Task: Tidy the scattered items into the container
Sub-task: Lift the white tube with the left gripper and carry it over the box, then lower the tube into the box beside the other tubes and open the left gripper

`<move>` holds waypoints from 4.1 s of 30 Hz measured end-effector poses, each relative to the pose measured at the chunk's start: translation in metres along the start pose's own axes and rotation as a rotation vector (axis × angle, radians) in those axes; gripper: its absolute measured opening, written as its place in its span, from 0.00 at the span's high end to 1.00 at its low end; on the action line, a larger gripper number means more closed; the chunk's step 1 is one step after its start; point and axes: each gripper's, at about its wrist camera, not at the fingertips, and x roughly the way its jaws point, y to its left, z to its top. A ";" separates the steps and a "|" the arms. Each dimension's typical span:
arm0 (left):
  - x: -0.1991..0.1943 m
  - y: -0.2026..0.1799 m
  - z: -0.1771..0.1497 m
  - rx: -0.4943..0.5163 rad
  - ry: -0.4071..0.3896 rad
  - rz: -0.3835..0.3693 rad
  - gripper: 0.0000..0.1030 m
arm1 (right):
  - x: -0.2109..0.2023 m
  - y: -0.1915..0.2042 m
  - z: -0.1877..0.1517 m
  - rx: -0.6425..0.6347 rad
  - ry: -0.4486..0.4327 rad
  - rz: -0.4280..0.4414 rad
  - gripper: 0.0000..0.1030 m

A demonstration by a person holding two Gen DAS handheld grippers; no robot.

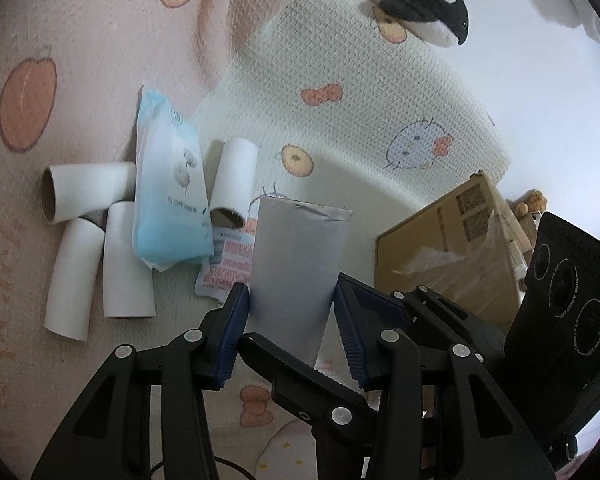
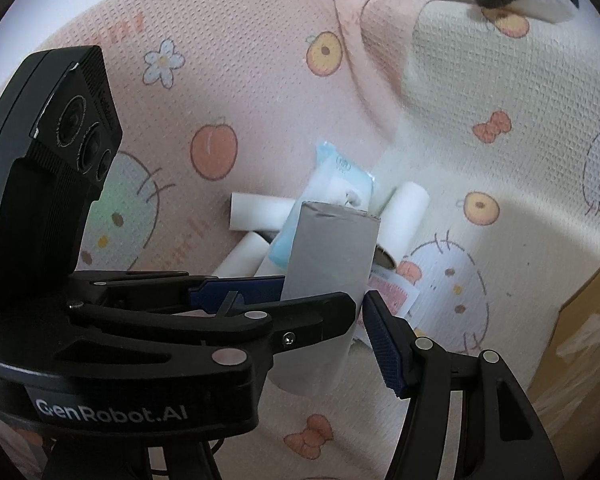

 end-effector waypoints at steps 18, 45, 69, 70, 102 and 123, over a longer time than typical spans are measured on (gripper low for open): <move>-0.041 -0.062 0.047 0.070 -0.050 -0.089 0.53 | -0.073 0.003 0.049 -0.034 -0.101 -0.115 0.42; -0.009 -0.201 0.065 0.238 0.010 -0.191 0.54 | -0.183 -0.078 0.055 0.006 -0.180 -0.294 0.42; 0.093 -0.279 0.035 0.352 0.385 -0.243 0.54 | -0.215 -0.155 -0.001 0.178 0.016 -0.426 0.42; 0.097 -0.279 0.034 0.350 0.396 -0.244 0.54 | -0.213 -0.157 -0.004 0.183 0.032 -0.427 0.42; 0.166 -0.275 0.035 0.271 0.573 -0.166 0.56 | -0.172 -0.217 -0.025 0.325 0.272 -0.264 0.42; 0.188 -0.278 0.031 0.214 0.640 -0.029 0.56 | -0.166 -0.231 -0.032 0.329 0.303 -0.212 0.42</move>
